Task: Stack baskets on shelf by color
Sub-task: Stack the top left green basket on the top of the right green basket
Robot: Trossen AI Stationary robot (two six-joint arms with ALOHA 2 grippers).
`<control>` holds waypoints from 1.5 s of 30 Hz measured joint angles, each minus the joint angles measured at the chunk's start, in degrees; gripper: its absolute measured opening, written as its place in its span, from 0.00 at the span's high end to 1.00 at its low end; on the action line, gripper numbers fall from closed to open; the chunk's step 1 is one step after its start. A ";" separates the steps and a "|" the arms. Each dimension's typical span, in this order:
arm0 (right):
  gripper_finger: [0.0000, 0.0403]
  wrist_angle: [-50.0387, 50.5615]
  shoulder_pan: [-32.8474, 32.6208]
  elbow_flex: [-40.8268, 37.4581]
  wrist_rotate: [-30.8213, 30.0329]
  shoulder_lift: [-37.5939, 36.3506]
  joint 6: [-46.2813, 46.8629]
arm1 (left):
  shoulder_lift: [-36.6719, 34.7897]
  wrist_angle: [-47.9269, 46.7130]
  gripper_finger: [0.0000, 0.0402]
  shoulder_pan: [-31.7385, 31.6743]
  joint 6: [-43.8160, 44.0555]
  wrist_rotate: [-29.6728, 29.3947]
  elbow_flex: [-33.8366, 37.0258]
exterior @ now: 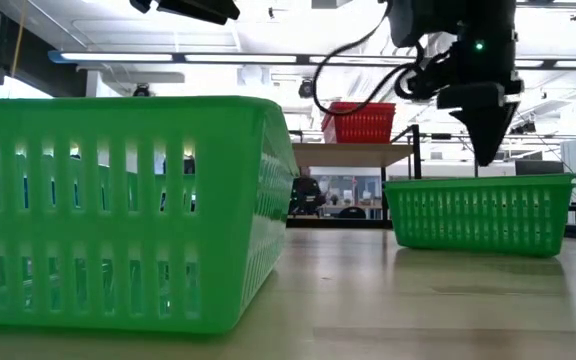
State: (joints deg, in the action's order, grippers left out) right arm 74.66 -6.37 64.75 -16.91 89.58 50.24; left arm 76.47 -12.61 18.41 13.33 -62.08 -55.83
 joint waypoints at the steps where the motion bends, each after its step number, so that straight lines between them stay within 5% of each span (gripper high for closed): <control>1: 0.76 1.17 0.00 0.00 -0.13 0.00 0.76 | 0.00 0.00 0.61 -0.02 -0.01 0.00 0.00; 14: 0.76 1.67 -0.04 -8.69 3.87 0.00 5.15 | 0.00 0.03 0.61 -0.02 -0.01 0.00 0.00; 29: 0.76 -5.23 -0.06 -9.38 13.49 0.00 3.84 | 0.00 0.06 0.61 0.00 -0.01 0.00 0.00; 45: 0.76 -21.53 -2.82 -9.38 19.10 0.00 3.73 | 0.00 0.03 0.61 -0.02 0.22 0.84 0.00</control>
State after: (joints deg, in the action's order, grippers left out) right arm 53.13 -9.19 55.37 2.20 89.58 53.98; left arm 76.47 -12.58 18.39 13.55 -61.24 -55.83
